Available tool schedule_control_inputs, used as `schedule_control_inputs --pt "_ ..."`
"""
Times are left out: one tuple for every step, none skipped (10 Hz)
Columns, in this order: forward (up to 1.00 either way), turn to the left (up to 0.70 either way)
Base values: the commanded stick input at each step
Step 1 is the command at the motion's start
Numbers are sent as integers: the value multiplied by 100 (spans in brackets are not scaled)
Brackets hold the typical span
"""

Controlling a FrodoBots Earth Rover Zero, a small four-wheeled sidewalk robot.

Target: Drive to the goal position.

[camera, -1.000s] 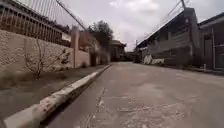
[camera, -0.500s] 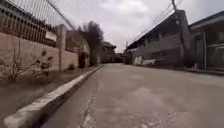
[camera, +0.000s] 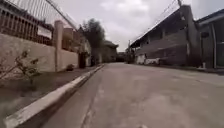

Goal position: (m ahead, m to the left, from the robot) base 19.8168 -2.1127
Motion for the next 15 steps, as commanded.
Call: schedule_control_inputs --pt "100 0" --pt "100 0" --pt "100 0" --pt "100 0" --pt "100 0" --pt "100 0" --pt "100 0" --pt "100 -3" --pt "100 -18" --pt "100 -34" --pt "100 -16" --pt "100 -6" --pt "100 0" --pt "100 0" --pt "100 0"
